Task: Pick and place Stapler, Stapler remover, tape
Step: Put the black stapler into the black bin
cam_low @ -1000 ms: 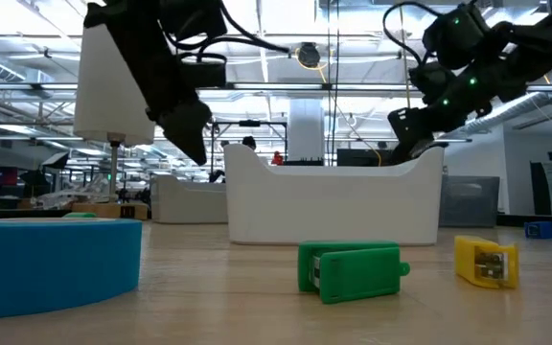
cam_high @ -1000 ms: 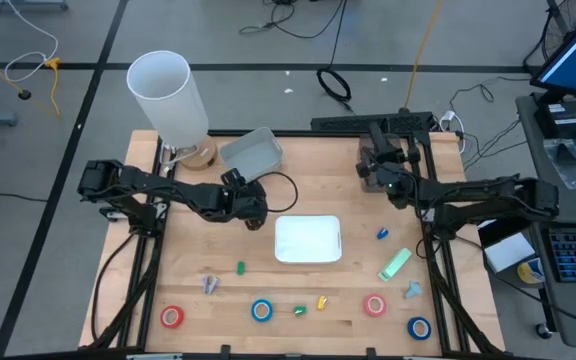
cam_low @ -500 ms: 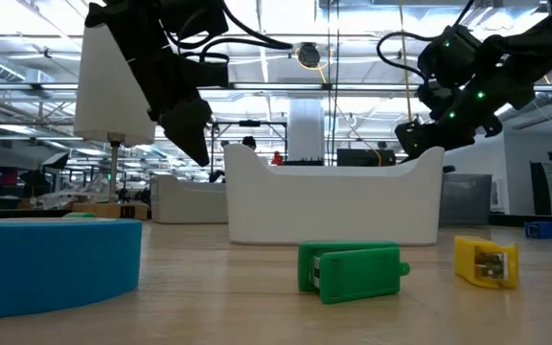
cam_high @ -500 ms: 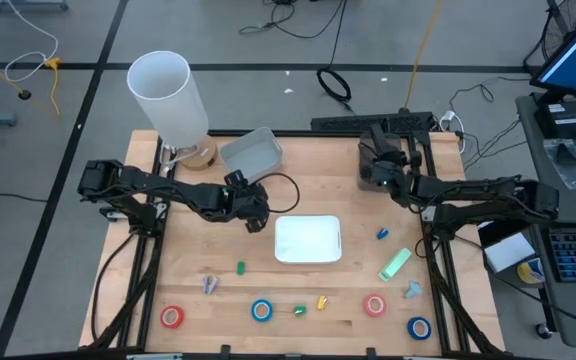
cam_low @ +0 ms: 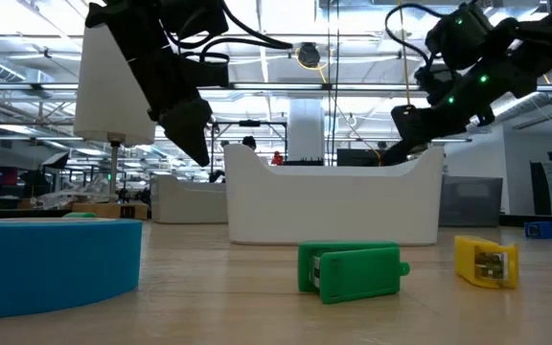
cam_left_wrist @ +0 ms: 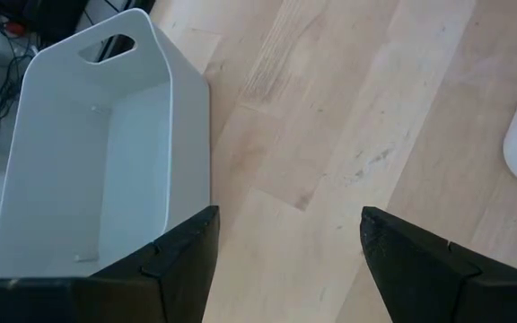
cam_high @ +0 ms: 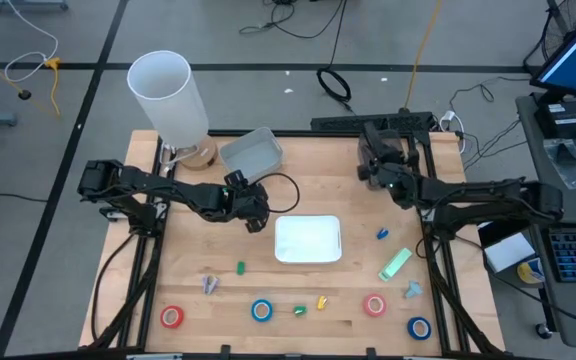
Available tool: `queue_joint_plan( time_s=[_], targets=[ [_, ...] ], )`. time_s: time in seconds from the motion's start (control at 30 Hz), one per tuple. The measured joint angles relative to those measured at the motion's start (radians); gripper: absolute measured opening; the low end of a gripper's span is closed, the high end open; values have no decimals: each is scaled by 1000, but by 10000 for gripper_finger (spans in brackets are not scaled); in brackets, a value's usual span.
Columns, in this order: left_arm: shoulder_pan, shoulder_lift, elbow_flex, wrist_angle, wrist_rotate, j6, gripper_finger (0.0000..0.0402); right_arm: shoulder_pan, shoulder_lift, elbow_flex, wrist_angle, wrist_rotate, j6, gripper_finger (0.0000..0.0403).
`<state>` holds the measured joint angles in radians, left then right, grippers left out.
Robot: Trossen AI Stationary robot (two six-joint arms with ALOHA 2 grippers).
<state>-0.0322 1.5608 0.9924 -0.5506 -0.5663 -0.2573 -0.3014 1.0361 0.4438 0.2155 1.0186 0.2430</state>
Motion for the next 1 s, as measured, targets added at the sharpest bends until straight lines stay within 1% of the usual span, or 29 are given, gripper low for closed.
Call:
queue_joint_plan(
  time_s=[0.1, 0.17, 0.27, 0.37, 0.57, 0.7, 0.83, 1.0],
  targets=[
    [0, 0, 0, 0, 0, -1, 269, 39, -35, 0, -18, 32, -2, 129],
    [-1, 0, 0, 0, 0, -6, 269, 64, -60, 0, -32, 31, 6, 129],
    [-1, 0, 0, 0, 0, -7, 269, 96, -98, 0, -96, 47, 47, 129],
    [-1, 0, 0, 1, 1, -7, 269, 119, -135, 0, -218, 81, 129, 129],
    [-3, 0, 0, 2, 20, -8, 269, 135, -197, 0, -478, 77, 342, 129],
    [-2, 0, 0, 3, 24, -14, 269, 134, -218, 0, -598, 77, 447, 129],
    [-2, 0, 0, 8, 26, -14, 269, 127, -221, 0, -617, 76, 467, 129],
    [-2, 0, 0, 16, 39, -13, 269, 81, -217, 0, -617, 71, 458, 129]
  ],
)
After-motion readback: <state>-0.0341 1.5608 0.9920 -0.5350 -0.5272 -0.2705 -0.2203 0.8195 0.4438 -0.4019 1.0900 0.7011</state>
